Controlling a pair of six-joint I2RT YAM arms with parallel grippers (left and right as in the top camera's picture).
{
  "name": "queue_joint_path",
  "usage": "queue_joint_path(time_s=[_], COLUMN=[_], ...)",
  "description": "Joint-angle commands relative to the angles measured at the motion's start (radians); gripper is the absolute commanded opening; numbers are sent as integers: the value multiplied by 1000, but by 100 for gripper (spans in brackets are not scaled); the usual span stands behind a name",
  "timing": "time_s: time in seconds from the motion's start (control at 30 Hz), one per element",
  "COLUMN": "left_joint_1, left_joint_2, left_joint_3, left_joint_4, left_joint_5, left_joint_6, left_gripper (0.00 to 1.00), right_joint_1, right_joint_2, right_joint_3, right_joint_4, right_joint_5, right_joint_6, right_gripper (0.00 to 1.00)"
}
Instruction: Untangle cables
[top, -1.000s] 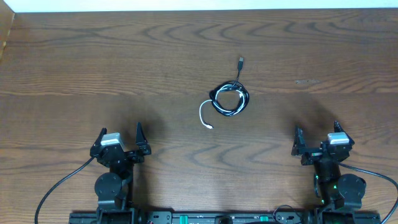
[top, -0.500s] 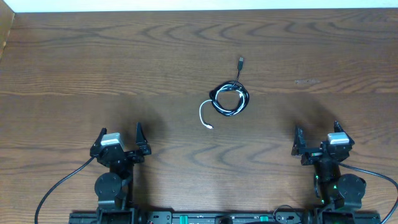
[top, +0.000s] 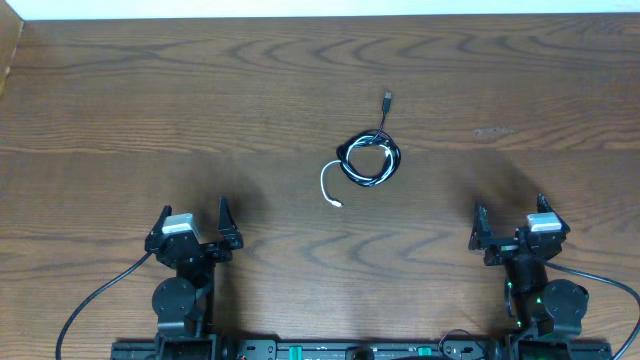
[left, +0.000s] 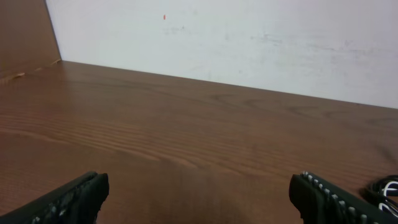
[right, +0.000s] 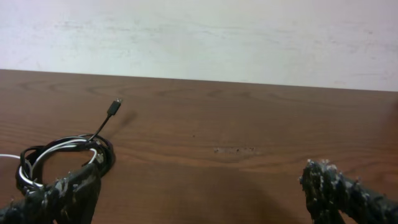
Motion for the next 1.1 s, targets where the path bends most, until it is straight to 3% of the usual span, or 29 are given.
queue_joint_path(time_s=[0.0, 0.27, 0.43, 0.67, 0.87, 1.07], left_joint_1=[5, 5, 4, 4, 4, 2], left_joint_2=[-1, -1, -1, 18, 220, 499], left_joint_3=[-17, -17, -17, 48, 269, 550], left_joint_4=[-43, -43, -23, -29, -114, -252], left_joint_5=[-6, -6, -8, 124, 232, 335], left_joint_6=[17, 17, 16, -40, -44, -43], left_gripper=[98, 98, 98, 97, 98, 98], right_joint_1=[-3, -3, -3, -3, -3, -3], right_joint_2=[-6, -6, -6, 5, 86, 280], right_joint_3=[-4, -4, -4, 6, 102, 306], right_joint_4=[-1, 0, 6, 6, -32, -117], right_joint_5=[3, -17, -52, -181, -296, -330], right_joint_6=[-12, -6, 72, 223, 252, 251], right_gripper=[99, 99, 99, 99, 99, 99])
